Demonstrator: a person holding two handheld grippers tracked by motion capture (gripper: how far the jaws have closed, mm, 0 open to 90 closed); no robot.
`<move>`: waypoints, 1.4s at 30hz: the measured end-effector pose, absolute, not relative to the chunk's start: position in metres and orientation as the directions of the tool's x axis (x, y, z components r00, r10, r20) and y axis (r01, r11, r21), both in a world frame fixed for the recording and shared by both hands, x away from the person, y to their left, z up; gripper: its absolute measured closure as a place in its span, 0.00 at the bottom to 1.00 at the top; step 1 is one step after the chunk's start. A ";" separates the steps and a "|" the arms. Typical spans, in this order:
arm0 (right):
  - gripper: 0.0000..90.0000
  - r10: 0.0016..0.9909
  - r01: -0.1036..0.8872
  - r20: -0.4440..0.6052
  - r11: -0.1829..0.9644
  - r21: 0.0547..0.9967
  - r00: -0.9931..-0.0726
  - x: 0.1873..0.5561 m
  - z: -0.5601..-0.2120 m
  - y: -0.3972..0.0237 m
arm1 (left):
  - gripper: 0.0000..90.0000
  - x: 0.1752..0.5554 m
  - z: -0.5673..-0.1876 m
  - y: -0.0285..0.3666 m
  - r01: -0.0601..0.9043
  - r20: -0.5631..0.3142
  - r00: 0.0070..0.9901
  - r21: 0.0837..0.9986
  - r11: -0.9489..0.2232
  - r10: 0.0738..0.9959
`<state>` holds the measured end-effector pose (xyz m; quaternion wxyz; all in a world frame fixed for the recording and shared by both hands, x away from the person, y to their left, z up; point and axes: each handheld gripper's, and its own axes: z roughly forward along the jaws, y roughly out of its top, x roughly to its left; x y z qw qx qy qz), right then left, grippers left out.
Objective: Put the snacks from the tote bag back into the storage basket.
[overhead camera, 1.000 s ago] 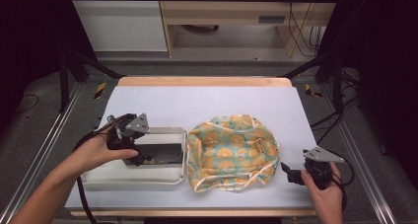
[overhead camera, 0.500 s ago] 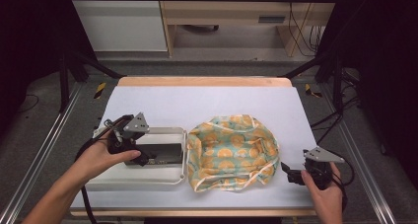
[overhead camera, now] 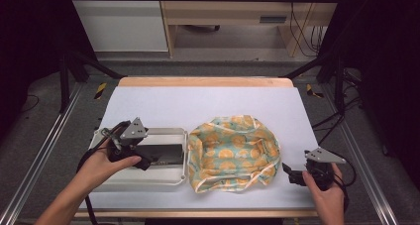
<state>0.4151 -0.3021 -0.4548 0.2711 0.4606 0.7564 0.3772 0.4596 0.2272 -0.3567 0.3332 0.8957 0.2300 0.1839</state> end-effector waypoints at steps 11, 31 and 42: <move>0.08 0.901 0.490 -0.066 0.293 0.821 -0.429 0.415 -0.455 -0.302 | 0.06 0.462 -0.376 0.243 0.341 0.111 0.789 0.739 -0.581 0.604; 0.08 0.902 0.492 -0.063 0.290 0.821 -0.428 0.415 -0.455 -0.303 | 0.06 0.471 -0.387 0.310 0.434 0.095 0.599 0.796 -0.422 0.795; 0.08 0.902 0.492 -0.061 0.290 0.821 -0.428 0.415 -0.455 -0.302 | 0.07 0.487 -0.392 0.343 0.483 0.075 0.474 0.811 -0.330 0.877</move>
